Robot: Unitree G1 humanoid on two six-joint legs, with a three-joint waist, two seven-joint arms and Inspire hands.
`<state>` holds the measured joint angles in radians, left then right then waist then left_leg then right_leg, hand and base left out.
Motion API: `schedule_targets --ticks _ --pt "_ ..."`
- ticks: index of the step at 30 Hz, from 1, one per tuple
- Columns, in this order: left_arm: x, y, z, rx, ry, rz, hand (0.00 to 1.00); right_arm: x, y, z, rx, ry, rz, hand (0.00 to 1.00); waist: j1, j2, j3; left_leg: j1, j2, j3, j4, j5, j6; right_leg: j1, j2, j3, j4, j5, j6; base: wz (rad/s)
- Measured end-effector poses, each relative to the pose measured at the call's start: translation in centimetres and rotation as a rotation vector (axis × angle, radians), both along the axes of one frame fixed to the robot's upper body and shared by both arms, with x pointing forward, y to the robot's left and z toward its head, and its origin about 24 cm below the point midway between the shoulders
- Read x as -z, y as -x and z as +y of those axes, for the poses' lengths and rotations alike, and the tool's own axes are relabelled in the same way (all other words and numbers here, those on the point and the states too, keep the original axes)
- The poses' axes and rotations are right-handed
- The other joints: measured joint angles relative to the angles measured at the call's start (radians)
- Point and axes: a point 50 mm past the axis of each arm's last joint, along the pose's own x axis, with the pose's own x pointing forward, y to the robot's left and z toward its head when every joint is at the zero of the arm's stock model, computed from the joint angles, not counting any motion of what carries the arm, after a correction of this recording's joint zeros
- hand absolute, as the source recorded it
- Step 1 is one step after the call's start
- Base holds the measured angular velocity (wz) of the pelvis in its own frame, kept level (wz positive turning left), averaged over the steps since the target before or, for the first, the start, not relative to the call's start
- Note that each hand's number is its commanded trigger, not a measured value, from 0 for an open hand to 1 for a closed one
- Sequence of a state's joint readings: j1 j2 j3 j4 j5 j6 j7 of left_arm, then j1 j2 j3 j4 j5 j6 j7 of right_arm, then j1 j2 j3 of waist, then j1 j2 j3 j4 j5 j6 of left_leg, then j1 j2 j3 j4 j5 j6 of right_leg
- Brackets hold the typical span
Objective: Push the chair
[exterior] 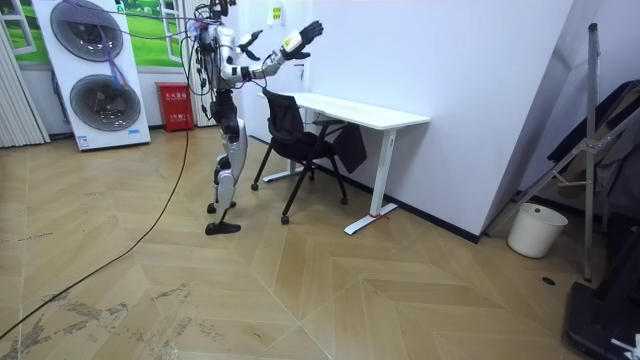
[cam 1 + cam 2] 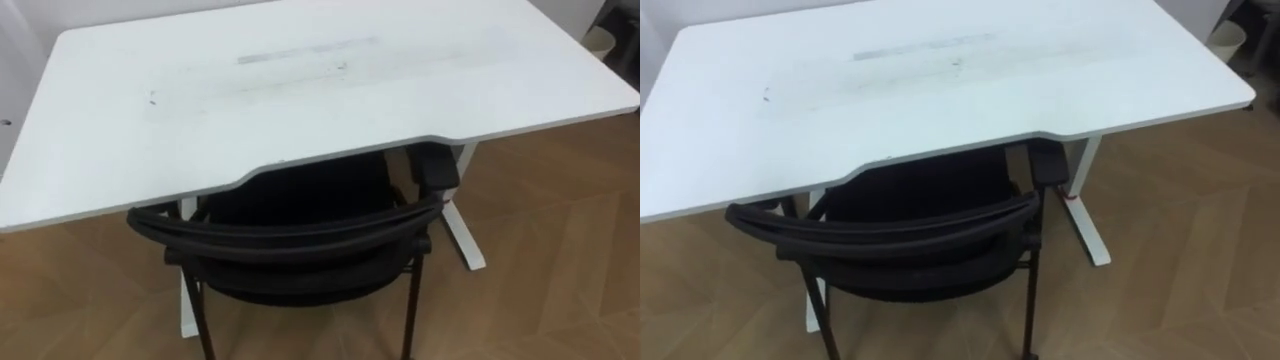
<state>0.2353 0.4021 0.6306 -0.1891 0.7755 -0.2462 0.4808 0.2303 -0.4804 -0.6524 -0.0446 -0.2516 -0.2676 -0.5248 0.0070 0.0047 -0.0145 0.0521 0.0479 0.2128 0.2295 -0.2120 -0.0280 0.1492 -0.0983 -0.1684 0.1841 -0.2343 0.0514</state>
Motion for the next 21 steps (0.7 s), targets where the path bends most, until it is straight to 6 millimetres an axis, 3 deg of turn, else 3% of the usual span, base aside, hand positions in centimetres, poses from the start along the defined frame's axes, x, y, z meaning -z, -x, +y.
schedule_targets --ticks 4,7,9,10,12,13,15,18,21 --pt "1.2 2.9 1.8 -0.116 0.171 -0.174 0.00 3.0 3.4 -2.1 0.167 -0.279 -0.135 0.00 0.007 0.002 0.0001 0.029 -0.004 0.007 -0.033 0.002 -0.003 0.005 0.000 0.016 0.000 0.000 0.000 -0.11" --pt "4.6 5.0 3.6 -0.260 0.417 -0.265 0.00 7.8 6.8 -3.6 0.345 -0.616 -0.229 0.00 0.016 0.006 -0.0020 0.042 -0.005 0.015 -0.039 0.002 -0.003 0.010 -0.002 0.025 0.001 0.000 0.000 -0.10" --pt "9.4 7.3 4.3 -0.412 0.665 -0.246 0.00 12.9 10.3 -3.5 0.511 -0.914 -0.235 0.00 0.015 0.006 -0.0011 0.044 -0.005 0.022 -0.041 0.002 -0.003 0.009 -0.002 0.026 0.002 0.000 0.001 -0.08" --pt "10.8 7.9 4.3 -0.457 0.733 -0.227 0.00 14.2 11.2 -3.2 0.548 -0.983 -0.236 0.00 0.014 0.006 -0.0010 0.043 -0.005 0.020 -0.041 0.002 -0.003 0.008 -0.002 0.024 0.003 -0.001 0.001 0.05" --pt "16.2 10.9 3.6 -0.641 0.998 -0.161 0.00 19.1 14.6 -1.0 0.704 -1.263 -0.262 0.00 0.011 0.001 0.0003 0.035 -0.005 0.012 -0.038 0.001 -0.003 0.005 -0.003 0.017 0.004 -0.002 0.002 0.02" --pt "17.4 11.7 3.4 -0.684 1.058 -0.139 0.00 20.2 15.3 -0.4 0.739 -1.323 -0.269 0.00 0.010 -0.001 0.0005 0.031 -0.005 0.012 -0.038 0.001 -0.003 0.004 -0.003 0.017 0.003 -0.002 0.003 0.00" --pt "21.5 15.2 2.1 -0.841 1.243 -0.026 0.00 24.2 17.9 2.1 0.867 -1.524 -0.227 0.00 0.001 -0.007 0.0044 0.030 -0.005 0.016 -0.035 0.001 -0.003 -0.001 -0.003 0.022 0.002 -0.002 0.003 -0.09" --pt "25.2 18.9 -0.1 -0.980 1.427 0.160 0.00 27.6 21.1 5.3 0.995 -1.742 -0.221 0.00 -0.007 -0.011 0.0056 0.021 -0.003 0.025 -0.024 -0.003 -0.003 -0.006 -0.004 0.025 0.001 -0.002 0.003 -0.12" --pt "27.3 22.0 -2.0 -1.071 1.551 0.320 0.00 29.3 23.7 8.1 1.070 -1.867 -0.159 0.00 -0.014 -0.007 0.0046 0.024 -0.006 0.025 -0.027 -0.005 -0.002 0.003 -0.008 0.024 -0.005 -0.003 0.004 0.00"
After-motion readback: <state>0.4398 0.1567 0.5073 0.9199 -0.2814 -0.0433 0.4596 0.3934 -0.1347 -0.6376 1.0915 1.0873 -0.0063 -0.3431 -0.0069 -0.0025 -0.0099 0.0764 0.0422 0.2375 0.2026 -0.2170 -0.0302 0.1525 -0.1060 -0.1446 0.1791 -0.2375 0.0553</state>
